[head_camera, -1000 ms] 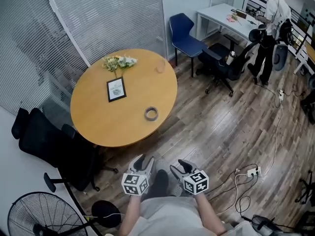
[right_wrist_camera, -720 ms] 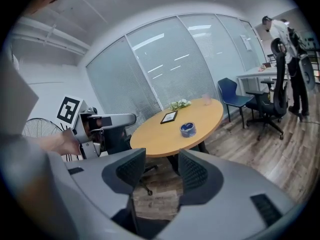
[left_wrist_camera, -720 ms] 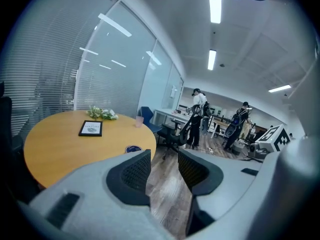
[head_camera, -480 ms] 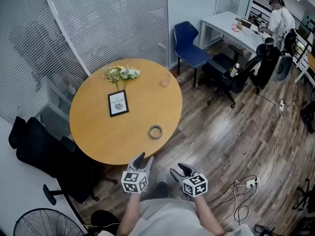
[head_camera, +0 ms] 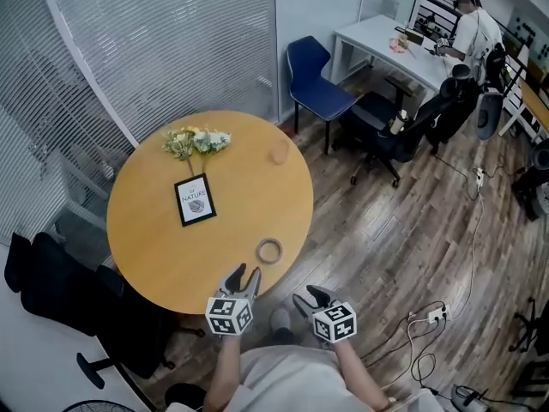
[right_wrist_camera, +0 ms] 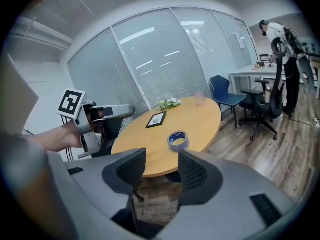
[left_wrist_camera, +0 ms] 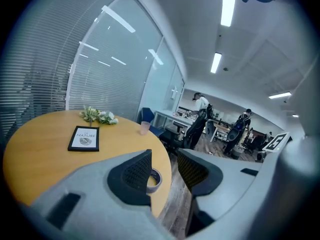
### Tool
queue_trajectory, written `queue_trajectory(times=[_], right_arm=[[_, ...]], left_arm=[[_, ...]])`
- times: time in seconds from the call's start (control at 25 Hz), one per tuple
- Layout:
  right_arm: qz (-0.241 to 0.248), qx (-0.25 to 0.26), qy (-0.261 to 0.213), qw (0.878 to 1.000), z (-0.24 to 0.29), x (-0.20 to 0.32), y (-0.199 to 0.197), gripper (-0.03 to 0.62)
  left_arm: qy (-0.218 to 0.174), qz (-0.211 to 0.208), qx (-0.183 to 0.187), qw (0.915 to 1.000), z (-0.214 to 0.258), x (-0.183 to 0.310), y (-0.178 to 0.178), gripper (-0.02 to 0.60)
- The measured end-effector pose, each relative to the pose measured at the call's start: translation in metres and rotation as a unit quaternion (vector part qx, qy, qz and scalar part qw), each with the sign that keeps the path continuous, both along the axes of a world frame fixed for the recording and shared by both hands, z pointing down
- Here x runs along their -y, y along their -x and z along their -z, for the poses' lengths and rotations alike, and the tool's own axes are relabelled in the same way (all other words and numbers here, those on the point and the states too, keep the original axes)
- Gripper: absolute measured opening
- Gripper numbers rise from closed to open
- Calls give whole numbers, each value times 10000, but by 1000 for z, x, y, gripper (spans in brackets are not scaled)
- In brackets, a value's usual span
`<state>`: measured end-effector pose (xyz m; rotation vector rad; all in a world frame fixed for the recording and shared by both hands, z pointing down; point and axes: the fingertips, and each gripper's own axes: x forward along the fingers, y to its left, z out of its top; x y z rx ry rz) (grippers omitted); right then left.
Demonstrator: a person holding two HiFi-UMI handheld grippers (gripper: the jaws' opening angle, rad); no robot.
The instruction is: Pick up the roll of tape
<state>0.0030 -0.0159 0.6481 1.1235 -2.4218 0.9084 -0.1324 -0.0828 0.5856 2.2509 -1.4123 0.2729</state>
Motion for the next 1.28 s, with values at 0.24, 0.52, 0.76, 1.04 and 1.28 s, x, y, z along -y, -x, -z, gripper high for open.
queue_trajectory(times=[0.24,0.52,0.76,1.04,1.28], right_arm=[[-469,-147,77,9988,-14,18,4,198],[-659,-274,199,9973,-26,22,10,198],[-728,-412,266,9961,-32,21,8,198],[-732,-534,164,9957,-29,32,4,198],[-630,-484,93,9968,-29,45,18,198]], left_arm=[[82,-26,-117,9999,-14,23,24,160],[191,59,-137,9997,-25,28,47,160],[280,37,-151,9995,-34,23,44,160],[333,94,-128,9993,-38,23,39,160],[383,41,-18,9993,-47,28,40,160]])
